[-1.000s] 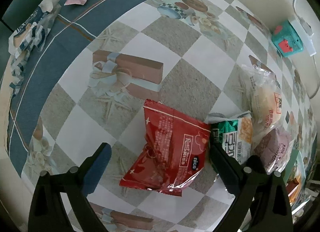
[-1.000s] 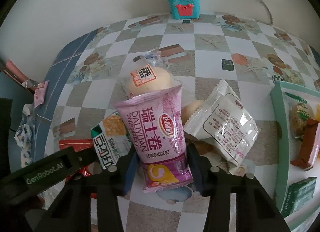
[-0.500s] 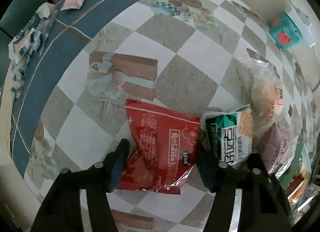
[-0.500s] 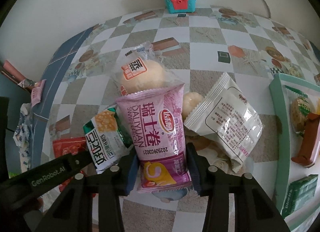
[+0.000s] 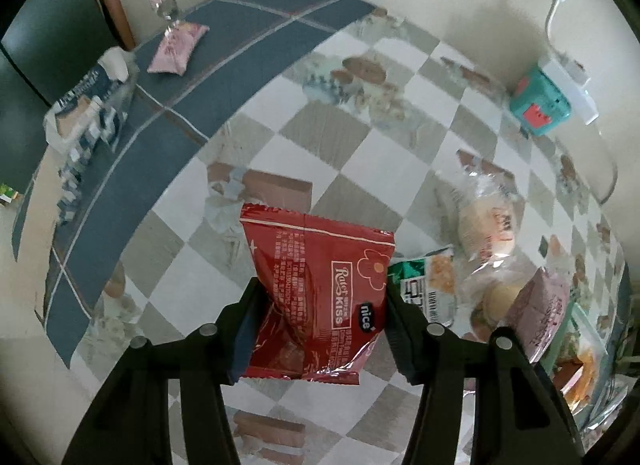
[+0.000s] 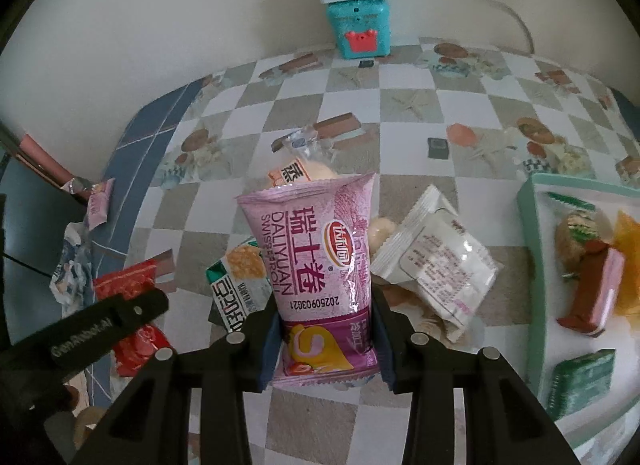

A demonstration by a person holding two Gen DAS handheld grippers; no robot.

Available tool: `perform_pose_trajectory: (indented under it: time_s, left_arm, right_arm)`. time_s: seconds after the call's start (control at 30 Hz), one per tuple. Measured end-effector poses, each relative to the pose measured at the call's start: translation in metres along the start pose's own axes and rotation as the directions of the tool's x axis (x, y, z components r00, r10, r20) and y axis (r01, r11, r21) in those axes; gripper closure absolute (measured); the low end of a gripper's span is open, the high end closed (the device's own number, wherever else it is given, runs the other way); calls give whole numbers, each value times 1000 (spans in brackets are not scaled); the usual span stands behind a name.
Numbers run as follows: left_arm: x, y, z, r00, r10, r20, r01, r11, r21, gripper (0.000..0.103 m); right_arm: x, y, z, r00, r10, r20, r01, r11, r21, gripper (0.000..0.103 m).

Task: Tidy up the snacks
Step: 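Carry the pink roll and red packet over the white tray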

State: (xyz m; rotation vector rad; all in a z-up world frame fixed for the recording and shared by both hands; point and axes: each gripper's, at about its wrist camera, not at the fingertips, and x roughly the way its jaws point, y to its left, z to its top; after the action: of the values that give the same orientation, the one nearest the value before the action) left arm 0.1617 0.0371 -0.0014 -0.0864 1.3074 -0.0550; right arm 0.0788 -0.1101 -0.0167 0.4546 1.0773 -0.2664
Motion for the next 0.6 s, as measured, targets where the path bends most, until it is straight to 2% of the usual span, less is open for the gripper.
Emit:
perform_pose_trajectory:
  time_s: [0.17,0.6]
  left_arm:
    - [-14,0,1,999,-30,24,31,1000,-7,45]
    - [-36,-11,-20,997,-43,59,41,999,27,45]
  right_arm:
    - [-7,-6,-2,1000,-23,-13,24,1000,16,61]
    - [-37,-14,-15,998,-63,4,63,998,14,61]
